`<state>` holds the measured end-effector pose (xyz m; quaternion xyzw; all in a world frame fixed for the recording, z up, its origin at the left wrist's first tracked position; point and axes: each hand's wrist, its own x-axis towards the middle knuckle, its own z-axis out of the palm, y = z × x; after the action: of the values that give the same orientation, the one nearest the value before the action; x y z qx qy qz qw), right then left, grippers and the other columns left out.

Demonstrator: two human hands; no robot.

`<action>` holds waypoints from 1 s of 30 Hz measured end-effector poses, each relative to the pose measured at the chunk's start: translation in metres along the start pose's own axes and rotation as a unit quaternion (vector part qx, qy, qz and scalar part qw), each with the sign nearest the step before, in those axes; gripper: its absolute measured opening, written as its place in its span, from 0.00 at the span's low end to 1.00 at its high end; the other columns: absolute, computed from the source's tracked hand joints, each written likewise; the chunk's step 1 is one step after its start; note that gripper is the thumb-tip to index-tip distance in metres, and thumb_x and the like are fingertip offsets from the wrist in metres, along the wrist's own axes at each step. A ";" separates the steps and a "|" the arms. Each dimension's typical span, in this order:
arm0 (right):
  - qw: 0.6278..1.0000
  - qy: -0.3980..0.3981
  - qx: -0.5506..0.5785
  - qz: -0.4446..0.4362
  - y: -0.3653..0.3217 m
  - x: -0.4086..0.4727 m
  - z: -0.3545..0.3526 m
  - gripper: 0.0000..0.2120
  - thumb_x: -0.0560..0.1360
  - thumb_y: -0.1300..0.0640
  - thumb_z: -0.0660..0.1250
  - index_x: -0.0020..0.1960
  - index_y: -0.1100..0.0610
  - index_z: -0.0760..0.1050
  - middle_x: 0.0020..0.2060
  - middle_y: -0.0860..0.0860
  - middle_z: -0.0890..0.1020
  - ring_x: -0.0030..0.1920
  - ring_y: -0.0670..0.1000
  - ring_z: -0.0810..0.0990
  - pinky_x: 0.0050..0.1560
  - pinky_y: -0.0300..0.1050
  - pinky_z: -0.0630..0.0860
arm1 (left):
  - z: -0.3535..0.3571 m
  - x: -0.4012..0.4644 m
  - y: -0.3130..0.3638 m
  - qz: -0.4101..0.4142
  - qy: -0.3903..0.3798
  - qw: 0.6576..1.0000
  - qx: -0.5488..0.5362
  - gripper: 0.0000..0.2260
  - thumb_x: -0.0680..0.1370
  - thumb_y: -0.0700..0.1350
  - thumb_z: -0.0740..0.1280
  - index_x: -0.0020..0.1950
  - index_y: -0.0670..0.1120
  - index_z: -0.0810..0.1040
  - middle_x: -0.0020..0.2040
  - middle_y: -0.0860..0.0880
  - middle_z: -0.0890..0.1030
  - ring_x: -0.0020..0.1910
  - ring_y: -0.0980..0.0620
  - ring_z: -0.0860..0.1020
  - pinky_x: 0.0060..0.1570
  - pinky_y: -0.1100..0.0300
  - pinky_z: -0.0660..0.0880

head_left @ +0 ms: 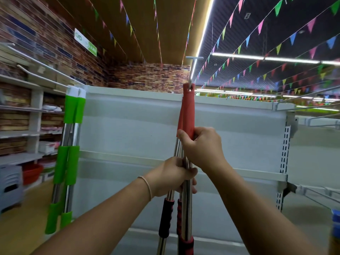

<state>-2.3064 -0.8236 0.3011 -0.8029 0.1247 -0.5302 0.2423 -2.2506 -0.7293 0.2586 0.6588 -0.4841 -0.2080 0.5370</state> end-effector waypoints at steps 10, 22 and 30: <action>0.999 -0.010 -0.033 0.040 0.028 0.028 0.023 0.15 0.76 0.45 0.67 0.39 0.57 0.80 0.31 0.52 0.81 0.32 0.50 0.78 0.30 0.38 0.67 | 0.011 0.041 -0.033 0.005 0.160 0.985 0.065 0.13 0.77 0.57 0.65 0.49 0.47 0.74 0.41 0.40 0.79 0.44 0.40 0.83 0.50 0.39 0.80; 0.995 -0.020 -0.019 0.097 0.055 0.059 0.047 0.16 0.71 0.42 0.72 0.48 0.55 0.81 0.38 0.51 0.84 0.40 0.53 0.83 0.47 0.52 0.82 | 0.002 0.100 -0.054 0.015 0.238 0.945 0.222 0.14 0.79 0.55 0.63 0.40 0.47 0.73 0.32 0.50 0.74 0.32 0.50 0.74 0.36 0.58 0.72; 0.992 0.006 0.027 0.124 0.065 0.057 0.046 0.22 0.67 0.42 0.75 0.52 0.53 0.72 0.44 0.50 0.80 0.47 0.54 0.81 0.51 0.52 0.79 | 0.000 0.109 -0.061 0.007 0.241 0.942 0.232 0.15 0.77 0.58 0.65 0.38 0.48 0.71 0.33 0.49 0.75 0.33 0.49 0.75 0.36 0.56 0.75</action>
<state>-2.2375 -0.8934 0.2974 -0.7716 0.2103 -0.5037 0.3266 -2.1769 -0.8257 0.2295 0.7922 -0.3795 0.0790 0.4713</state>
